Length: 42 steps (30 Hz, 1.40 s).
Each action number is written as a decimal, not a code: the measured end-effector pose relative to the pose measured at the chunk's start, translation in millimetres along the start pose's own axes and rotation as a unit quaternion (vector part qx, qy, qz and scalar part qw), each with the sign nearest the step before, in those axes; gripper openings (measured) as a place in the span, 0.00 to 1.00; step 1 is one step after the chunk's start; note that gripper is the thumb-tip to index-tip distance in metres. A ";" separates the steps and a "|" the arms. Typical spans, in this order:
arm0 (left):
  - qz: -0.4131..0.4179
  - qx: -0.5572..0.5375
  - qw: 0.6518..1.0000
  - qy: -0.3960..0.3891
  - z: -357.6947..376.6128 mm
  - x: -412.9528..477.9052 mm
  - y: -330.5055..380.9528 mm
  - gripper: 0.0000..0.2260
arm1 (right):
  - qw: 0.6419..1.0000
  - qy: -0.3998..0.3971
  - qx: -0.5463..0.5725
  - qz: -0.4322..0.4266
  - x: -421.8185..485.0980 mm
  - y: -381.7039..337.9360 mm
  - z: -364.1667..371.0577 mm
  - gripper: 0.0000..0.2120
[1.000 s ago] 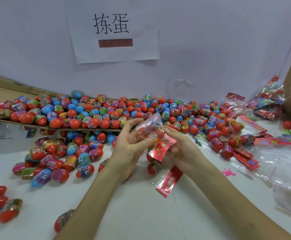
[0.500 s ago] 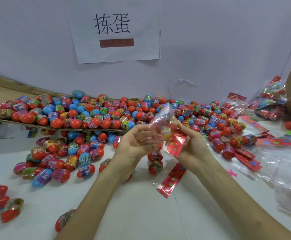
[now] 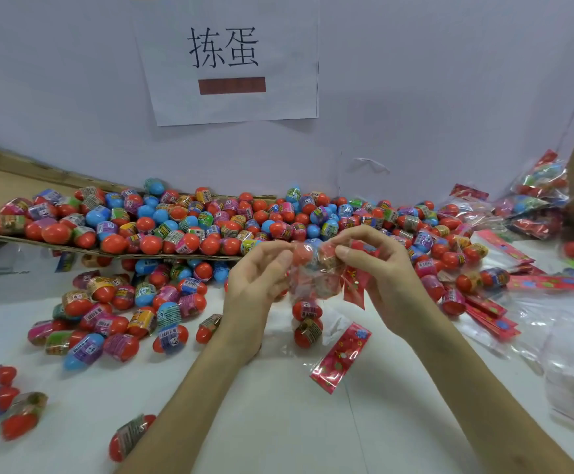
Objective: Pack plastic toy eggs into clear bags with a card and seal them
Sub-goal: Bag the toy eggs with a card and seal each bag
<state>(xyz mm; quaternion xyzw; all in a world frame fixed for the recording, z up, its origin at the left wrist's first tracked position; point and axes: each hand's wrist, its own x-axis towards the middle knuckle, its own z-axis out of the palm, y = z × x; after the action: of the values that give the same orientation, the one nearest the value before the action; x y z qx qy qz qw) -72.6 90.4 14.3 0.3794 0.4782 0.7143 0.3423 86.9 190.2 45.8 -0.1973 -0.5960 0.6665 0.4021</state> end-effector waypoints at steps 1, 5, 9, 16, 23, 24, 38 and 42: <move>0.005 0.016 1.000 0.002 0.6 -0.5 0.0 0.08 | 1.000 0.002 -0.020 -0.005 -0.6 0.3 1.1 0.04; 0.016 0.028 0.999 0.004 -2.4 -2.3 2.1 0.12 | 0.989 0.020 -0.144 -0.040 -0.1 2.3 1.5 0.10; 0.057 0.087 0.995 -0.004 -2.8 -3.8 4.5 0.09 | 0.972 0.017 -0.225 -0.062 -0.3 5.2 1.3 0.07; 0.074 0.107 0.991 0.016 -5.8 -3.2 0.0 0.03 | 0.922 0.000 -0.359 -0.146 -2.3 9.8 2.0 0.06; 0.054 0.075 0.995 0.031 0.1 -2.2 -3.6 0.02 | 0.908 0.065 -0.361 -0.204 -4.1 17.1 9.9 0.05; 0.050 0.068 0.996 0.031 -0.1 -1.6 -4.5 0.02 | 0.906 0.073 -0.362 -0.207 -4.1 17.8 11.7 0.06; -0.061 -0.048 0.997 -0.012 1.5 0.0 -4.9 0.21 | 0.928 0.064 -0.319 -0.183 -5.1 16.3 11.1 0.08; -0.030 0.066 0.997 -0.017 2.9 -3.3 -7.8 0.11 | 0.929 0.053 -0.318 -0.182 -4.3 16.3 10.3 0.07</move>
<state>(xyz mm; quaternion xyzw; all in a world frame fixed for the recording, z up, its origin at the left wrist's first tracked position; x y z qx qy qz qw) -67.5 91.2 7.0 0.3989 0.5294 0.6640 0.3461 76.9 180.9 31.5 -0.2381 -0.7804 0.3460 0.4631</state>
